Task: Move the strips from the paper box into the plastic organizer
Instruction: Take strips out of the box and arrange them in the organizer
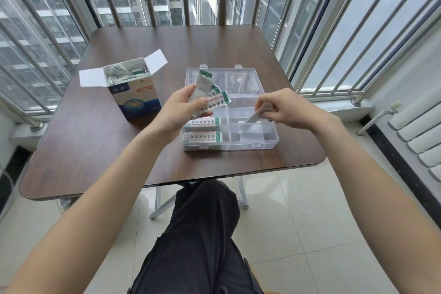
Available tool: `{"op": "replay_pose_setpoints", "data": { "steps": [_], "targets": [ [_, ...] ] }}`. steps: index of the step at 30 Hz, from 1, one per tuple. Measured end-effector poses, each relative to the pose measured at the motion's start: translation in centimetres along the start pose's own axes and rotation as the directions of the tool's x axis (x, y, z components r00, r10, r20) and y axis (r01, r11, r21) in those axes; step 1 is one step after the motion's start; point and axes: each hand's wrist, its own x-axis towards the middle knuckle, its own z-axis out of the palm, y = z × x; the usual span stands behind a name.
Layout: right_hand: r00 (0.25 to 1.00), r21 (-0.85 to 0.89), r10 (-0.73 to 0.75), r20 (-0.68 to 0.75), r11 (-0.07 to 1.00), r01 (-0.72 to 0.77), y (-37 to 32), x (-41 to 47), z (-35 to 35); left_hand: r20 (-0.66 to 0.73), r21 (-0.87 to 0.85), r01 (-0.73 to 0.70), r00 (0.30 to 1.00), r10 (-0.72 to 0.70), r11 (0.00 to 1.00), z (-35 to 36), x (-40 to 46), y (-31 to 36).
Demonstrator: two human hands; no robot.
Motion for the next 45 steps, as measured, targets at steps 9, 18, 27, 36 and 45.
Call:
{"op": "replay_pose_setpoints", "data": {
  "steps": [9,18,27,36,45],
  "targets": [
    [0.859,0.086,-0.299,-0.416,0.927,0.364,-0.6,-2.9,3.8,-0.069,0.048,-0.018,0.997,0.021,0.999,1.1,-1.5,-0.3],
    [0.958,0.109,-0.288,0.021,0.953,0.284,-0.4,-2.5,1.9,-0.089,0.003,-0.007,0.996,0.008,1.0,3.2,-3.7,-1.2],
    [0.965,-0.009,-0.248,0.09,0.968,0.249,-1.4,-2.0,2.3,-0.049,-0.022,-0.004,0.999,0.003,1.0,4.7,-4.4,-1.1],
    [0.955,-0.165,-0.251,0.158,0.947,0.276,-1.9,-2.6,1.2,0.016,-0.013,-0.01,1.0,0.01,1.0,5.1,-4.0,-1.3],
    [0.94,-0.022,-0.203,-0.275,0.978,0.205,-0.8,-3.8,3.1,-0.045,0.023,-0.047,0.998,0.048,0.999,4.9,-3.3,-0.9]
  ]
}}
